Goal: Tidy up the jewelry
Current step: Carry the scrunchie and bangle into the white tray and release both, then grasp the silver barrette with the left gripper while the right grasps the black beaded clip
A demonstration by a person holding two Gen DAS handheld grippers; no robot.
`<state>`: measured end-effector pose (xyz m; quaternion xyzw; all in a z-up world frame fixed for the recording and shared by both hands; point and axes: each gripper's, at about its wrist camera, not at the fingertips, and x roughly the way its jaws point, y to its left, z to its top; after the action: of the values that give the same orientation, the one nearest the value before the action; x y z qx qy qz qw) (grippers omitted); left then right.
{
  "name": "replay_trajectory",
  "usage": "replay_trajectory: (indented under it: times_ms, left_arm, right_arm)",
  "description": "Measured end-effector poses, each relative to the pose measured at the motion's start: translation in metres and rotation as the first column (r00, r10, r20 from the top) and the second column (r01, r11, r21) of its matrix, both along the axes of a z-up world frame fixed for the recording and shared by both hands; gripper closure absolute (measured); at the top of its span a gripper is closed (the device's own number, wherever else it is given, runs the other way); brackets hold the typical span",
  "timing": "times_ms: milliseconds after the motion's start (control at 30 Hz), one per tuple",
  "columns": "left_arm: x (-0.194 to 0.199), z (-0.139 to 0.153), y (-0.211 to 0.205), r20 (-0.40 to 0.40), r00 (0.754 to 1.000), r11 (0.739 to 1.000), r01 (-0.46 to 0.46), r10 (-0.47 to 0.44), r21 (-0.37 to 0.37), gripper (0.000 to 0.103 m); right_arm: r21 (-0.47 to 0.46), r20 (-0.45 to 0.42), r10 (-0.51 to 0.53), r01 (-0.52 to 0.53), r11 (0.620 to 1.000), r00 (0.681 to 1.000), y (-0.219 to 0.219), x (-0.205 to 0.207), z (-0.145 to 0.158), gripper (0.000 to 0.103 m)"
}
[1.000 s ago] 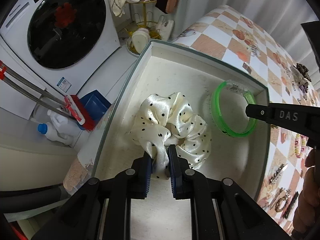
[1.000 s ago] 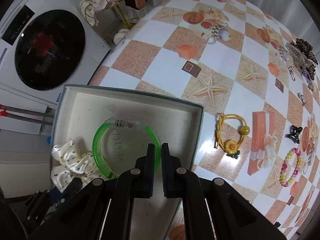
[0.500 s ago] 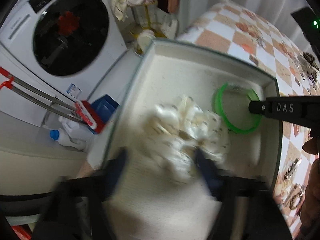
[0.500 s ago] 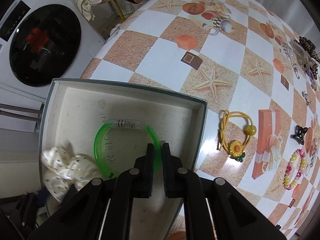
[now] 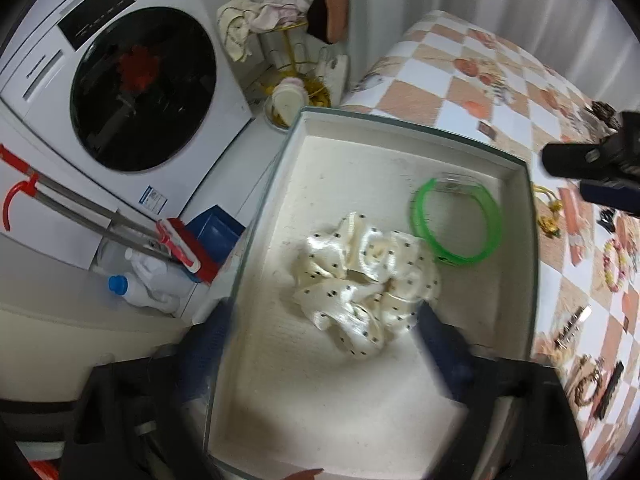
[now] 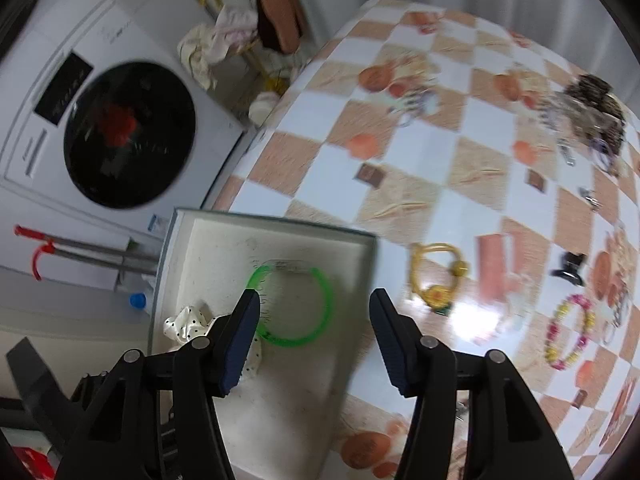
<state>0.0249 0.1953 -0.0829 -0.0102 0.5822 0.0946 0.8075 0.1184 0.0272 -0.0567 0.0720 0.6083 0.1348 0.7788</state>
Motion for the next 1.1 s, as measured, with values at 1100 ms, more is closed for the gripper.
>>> replay_trajectory:
  times_ms: [1100]
  left_arm:
    - [0.001, 0.008, -0.191, -0.074, 0.878, 0.882, 0.471, -0.472, -0.036, 0.0]
  right_arm:
    - [-0.133, -0.187, -0.551, 0.535, 0.834, 0.813, -0.263, -0.163, -0.011, 0.016]
